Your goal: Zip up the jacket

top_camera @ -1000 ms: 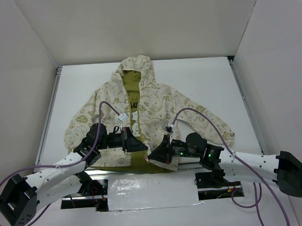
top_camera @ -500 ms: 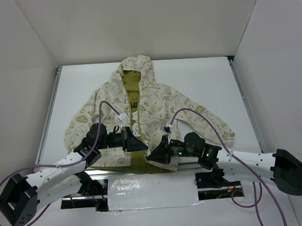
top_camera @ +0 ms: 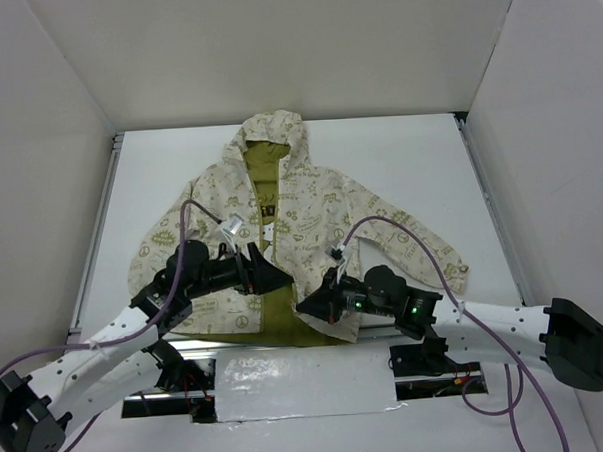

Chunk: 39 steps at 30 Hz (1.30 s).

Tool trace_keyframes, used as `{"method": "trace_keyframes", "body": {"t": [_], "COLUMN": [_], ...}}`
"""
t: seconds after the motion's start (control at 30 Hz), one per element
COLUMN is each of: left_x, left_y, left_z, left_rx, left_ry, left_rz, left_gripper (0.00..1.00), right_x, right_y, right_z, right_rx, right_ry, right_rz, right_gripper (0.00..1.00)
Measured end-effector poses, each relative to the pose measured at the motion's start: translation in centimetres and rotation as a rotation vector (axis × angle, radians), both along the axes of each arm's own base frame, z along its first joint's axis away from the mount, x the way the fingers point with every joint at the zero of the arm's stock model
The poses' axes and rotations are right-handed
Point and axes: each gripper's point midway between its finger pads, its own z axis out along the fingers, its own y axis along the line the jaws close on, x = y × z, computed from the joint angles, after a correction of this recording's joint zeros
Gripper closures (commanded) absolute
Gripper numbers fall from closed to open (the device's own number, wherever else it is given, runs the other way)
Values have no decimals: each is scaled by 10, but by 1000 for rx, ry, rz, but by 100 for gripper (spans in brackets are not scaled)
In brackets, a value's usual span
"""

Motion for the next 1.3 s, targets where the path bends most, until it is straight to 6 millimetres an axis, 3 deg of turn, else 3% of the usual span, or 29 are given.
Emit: {"method": "trace_keyframes", "body": {"t": [0.13,0.27,0.43,0.53,0.87,1.3], "left_x": [24,33,17,0,-31,-31], "left_y": [25,53,81,91,96,83], "left_z": [-1,-32,-85,-105,-146,-163], "left_rx": [122,296,525,629,891,1042], "left_ry": [-26,31,148,183,244,253], "left_rz": [198,326,372,357,280,253], "left_gripper": [9,17,31,32,33,40], "right_x": [14,22,31,34,34,33], "right_y": [-4,-9,-13,-12,-26,-38], "right_z": [-20,-32,-29,-22,-21,-24], "right_rx": [-83,-139,-177,-176,-224,-253], "right_ry": [52,92,128,151,190,190], "right_rz": [-93,-156,-225,-246,-297,-328], "right_gripper": [100,100,100,100,100,100]}}
